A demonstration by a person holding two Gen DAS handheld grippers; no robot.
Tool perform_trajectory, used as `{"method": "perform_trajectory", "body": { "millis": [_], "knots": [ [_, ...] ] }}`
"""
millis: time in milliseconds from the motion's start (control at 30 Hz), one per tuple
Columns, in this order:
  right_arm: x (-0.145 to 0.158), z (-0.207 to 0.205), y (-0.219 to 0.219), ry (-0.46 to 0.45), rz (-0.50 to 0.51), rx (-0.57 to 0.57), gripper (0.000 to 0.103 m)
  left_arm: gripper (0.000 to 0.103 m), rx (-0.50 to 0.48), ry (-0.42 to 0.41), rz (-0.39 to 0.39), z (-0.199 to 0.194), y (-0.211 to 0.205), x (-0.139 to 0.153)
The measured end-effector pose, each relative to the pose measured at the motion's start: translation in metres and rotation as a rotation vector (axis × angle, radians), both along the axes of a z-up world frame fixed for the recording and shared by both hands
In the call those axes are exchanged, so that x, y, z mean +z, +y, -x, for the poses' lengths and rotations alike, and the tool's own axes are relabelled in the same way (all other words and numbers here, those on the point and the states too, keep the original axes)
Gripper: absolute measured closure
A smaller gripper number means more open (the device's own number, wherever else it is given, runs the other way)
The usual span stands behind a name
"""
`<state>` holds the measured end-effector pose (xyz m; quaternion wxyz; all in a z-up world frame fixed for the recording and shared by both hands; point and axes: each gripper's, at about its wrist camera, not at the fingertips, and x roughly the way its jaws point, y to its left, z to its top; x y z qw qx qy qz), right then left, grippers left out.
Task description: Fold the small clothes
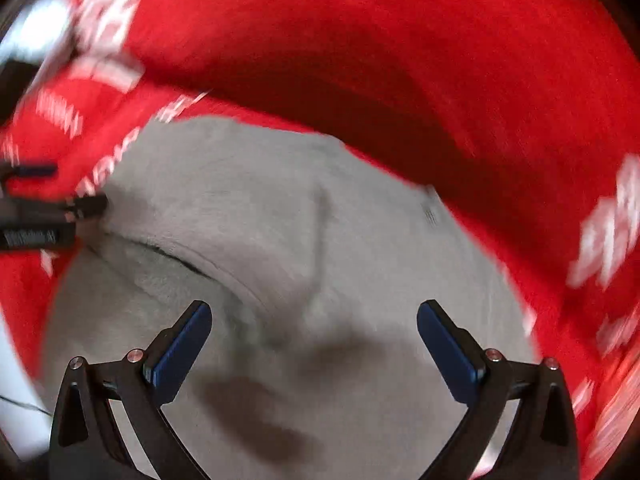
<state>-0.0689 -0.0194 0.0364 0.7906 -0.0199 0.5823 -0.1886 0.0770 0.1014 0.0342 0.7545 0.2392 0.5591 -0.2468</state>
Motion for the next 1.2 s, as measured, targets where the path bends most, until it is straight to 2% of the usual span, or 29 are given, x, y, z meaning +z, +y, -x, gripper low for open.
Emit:
{"method": "perform_trajectory", "body": {
  "millis": [67,100,133,167,200,300,367,400,467,533,600,667,800,933,1033,1200],
  "knots": [
    [-0.014,-0.017,0.018,0.035,0.13,0.096,0.006,0.012,0.047,0.033,-0.025,-0.003,0.01,-0.014],
    [-0.022,-0.023,0.024,0.062,0.19,0.13,0.027,0.012,0.055,0.046,-0.025,-0.002,0.013,-0.018],
    [-0.03,-0.03,0.028,0.098,0.244,0.164,0.084,0.012,0.058,0.051,-0.017,0.002,0.014,-0.02],
    [-0.034,-0.033,0.024,0.117,0.228,0.176,0.097,0.011,0.057,0.038,-0.011,0.009,0.013,-0.021],
    [-0.034,-0.034,0.016,0.112,0.157,0.148,0.097,0.011,0.052,0.024,-0.009,0.012,0.012,-0.021],
    [-0.002,-0.012,-0.032,-0.087,-0.088,-0.123,0.097,0.011,0.038,-0.001,-0.021,0.022,0.005,-0.017],
    [0.012,0.026,-0.074,-0.264,-0.312,-0.34,0.097,0.011,0.032,0.002,-0.021,0.027,0.005,-0.017],
    [0.01,0.05,-0.093,-0.332,-0.418,-0.461,0.096,0.011,0.032,0.007,-0.018,0.028,0.004,-0.017],
    [-0.007,0.087,-0.118,-0.397,-0.579,-0.644,0.094,0.011,0.032,0.019,-0.011,0.02,-0.001,-0.024],
    [-0.032,0.129,-0.133,-0.438,-0.728,-0.824,0.082,0.011,0.026,0.014,-0.018,0.014,-0.004,-0.03],
    [-0.048,0.157,-0.136,-0.471,-0.823,-0.942,0.065,0.011,0.015,0.003,-0.023,0.011,-0.006,-0.033],
    [-0.052,0.181,-0.135,-0.552,-0.882,-1.02,0.063,0.011,0.009,0.0,-0.028,0.008,-0.008,-0.037],
    [-0.052,0.203,-0.142,-0.603,-0.919,-1.107,0.061,0.011,0.005,0.004,-0.039,0.0,-0.011,-0.04],
    [-0.053,0.209,-0.152,-0.595,-0.97,-1.147,0.059,0.011,-0.009,-0.002,-0.046,-0.003,-0.016,-0.032],
    [-0.049,0.196,-0.139,-0.566,-1.023,-1.085,0.052,0.011,0.009,0.066,-0.009,-0.011,-0.014,-0.029],
    [-0.059,0.15,-0.073,-0.53,-1.245,-0.938,0.051,0.011,0.058,0.167,0.053,-0.042,-0.022,-0.031]
  ]
}}
